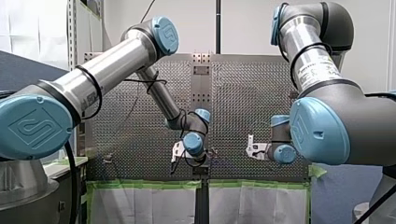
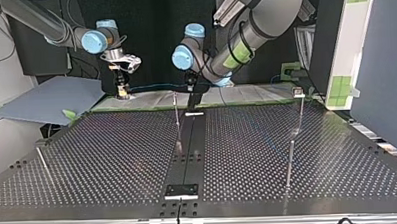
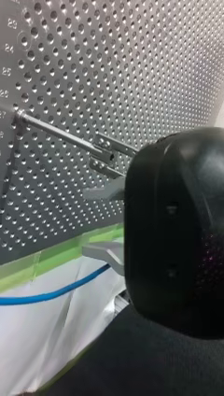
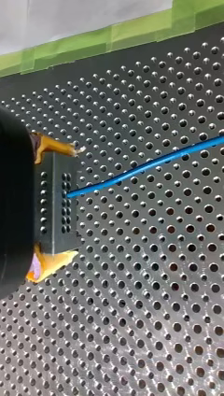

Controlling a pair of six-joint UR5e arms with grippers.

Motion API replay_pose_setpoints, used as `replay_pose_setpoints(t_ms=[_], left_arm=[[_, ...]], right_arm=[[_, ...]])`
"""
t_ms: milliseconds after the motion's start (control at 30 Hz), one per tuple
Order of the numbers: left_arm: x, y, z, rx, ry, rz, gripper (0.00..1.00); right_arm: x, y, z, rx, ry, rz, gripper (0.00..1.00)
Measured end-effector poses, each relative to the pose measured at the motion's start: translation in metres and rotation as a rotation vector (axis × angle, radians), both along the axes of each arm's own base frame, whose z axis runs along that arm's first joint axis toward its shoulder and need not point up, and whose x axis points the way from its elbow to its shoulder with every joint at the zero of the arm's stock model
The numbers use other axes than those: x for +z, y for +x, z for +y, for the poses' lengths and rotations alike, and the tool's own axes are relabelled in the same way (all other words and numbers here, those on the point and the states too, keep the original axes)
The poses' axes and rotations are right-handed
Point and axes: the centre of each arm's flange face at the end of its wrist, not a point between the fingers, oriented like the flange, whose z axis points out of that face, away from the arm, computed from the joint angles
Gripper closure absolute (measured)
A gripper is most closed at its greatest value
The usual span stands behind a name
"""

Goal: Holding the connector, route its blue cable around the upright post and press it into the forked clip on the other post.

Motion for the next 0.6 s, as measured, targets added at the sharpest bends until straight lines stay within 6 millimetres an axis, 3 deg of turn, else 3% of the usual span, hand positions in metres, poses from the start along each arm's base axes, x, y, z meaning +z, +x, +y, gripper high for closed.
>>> replay_pose_setpoints(t_ms=[433,600], left_arm=[[0.03,-0.007,-0.004,0.009,-0.024,-0.033,0.56],[0.029,-0.016,-0.002,-0.004,-0.02,-0.018,0.56]], right_arm=[[0.0,0.002,0.0,0.005,-0.007,0.001,1.0],[0.001,0.002,0.0,0.005,-0.008,0.001,1.0]])
